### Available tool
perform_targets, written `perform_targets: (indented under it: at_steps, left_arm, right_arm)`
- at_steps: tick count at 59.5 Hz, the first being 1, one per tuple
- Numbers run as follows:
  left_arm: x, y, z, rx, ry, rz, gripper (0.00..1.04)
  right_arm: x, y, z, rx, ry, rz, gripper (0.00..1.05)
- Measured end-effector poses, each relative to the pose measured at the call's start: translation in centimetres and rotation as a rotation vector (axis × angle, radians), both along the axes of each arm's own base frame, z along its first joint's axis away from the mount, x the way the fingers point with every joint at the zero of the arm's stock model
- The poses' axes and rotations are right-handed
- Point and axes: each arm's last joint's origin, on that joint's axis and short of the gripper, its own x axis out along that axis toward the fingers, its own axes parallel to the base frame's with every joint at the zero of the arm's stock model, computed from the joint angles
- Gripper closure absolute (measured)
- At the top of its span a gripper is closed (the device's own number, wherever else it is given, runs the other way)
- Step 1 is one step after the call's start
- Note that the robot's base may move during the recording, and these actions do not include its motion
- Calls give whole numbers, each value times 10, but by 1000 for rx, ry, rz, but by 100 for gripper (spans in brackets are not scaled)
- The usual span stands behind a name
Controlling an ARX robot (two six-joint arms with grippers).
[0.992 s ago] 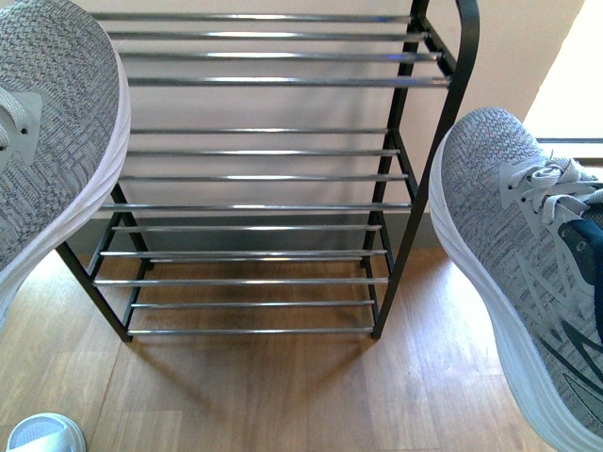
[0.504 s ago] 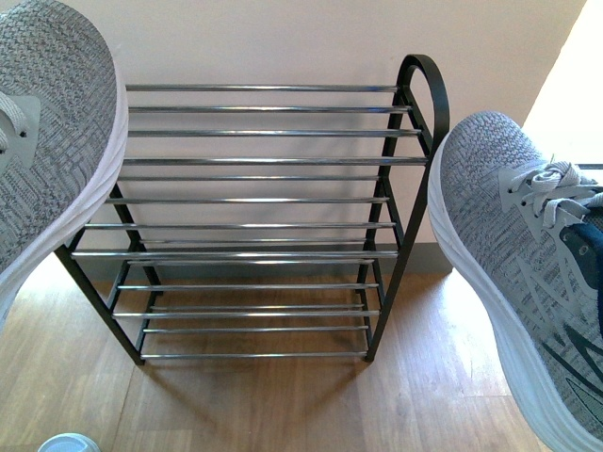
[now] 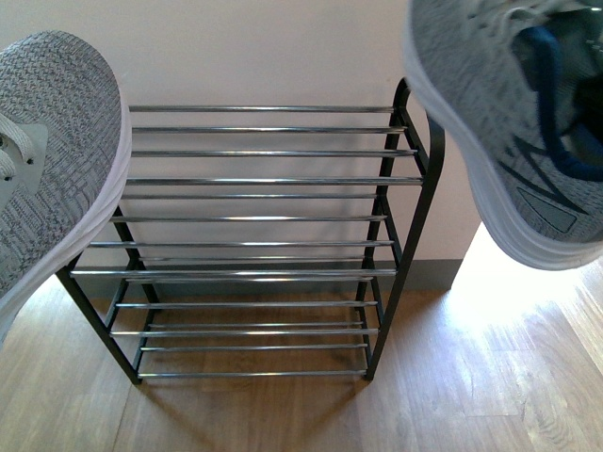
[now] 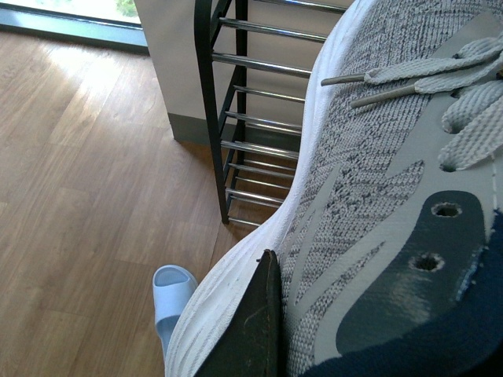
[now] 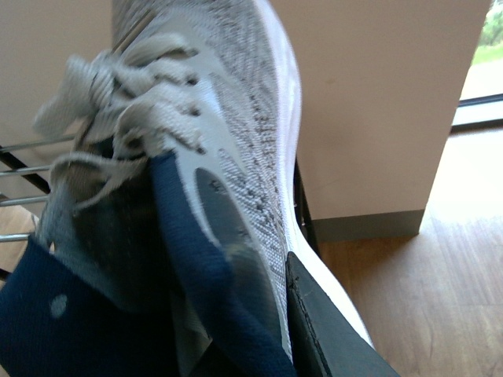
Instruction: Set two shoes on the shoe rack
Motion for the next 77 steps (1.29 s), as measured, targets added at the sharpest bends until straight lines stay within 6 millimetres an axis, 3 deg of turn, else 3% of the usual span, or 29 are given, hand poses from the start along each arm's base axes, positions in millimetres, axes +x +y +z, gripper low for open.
perform_targets:
  at_steps: [13,18,35,58,77]
  left_arm:
    - [0,0,0,0,0,0,103]
    - [0,0,0,0,0,-1,103]
    - [0,0,0,0,0,0,103]
    - [0,0,0,0,0,0,103]
    - [0,0,0,0,0,0,103]
  right_arm:
    - [55,30,17,48,89,-2,103]
    - [85,43,22,79,136,-19,103]
    - [138,59,12,87,230,-66,103]
    - [181,56,-14,69,325,-131,103]
    - [196,44,-19,84,355,-166,103]
